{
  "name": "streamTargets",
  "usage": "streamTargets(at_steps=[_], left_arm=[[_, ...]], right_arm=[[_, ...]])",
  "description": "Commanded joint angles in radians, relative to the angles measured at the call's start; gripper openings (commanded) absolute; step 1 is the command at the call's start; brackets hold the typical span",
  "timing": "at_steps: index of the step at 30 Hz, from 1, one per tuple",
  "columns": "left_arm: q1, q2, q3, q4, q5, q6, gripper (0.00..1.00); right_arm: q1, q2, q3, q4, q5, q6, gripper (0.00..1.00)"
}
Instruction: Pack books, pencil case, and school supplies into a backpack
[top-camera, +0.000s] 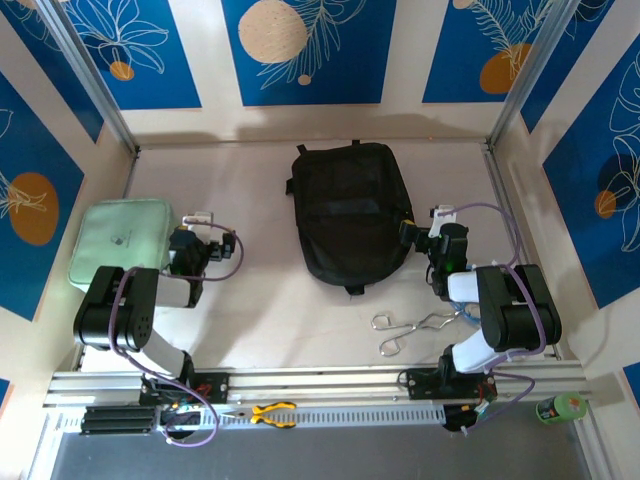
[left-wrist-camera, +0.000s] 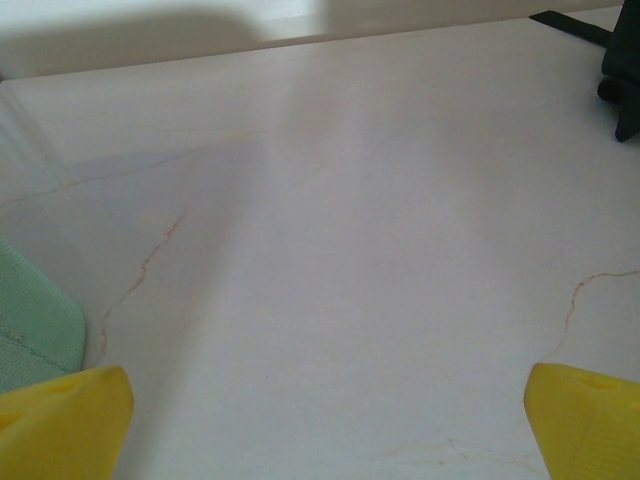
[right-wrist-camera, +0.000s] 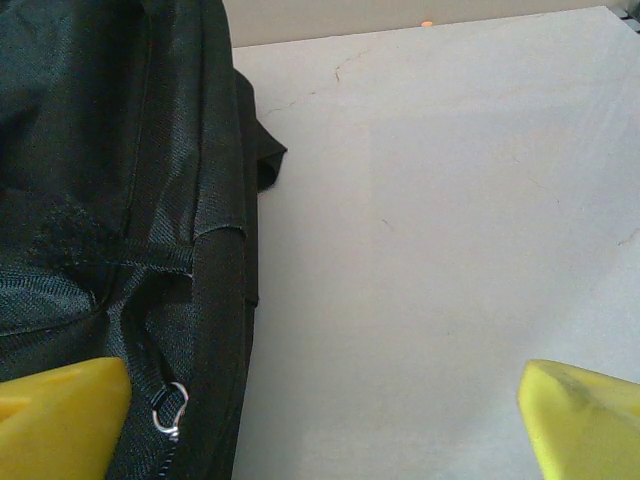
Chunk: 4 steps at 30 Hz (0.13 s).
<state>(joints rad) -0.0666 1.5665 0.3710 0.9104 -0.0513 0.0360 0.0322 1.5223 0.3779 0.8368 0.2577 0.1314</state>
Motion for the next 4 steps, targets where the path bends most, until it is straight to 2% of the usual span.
streamTargets(at_steps=[1,4], left_arm=[[0.002,0.003,0.026,-0.010,0.027,0.015,1.00],[0.002,0.000,0.017,0.003,0.027,0.015,1.00]], right_arm=[[-0.002,0.003,0.020,0.007,0.008,0.004,0.99],[-0.002,0.001,0.019,0.008,0.008,0.004,0.99]])
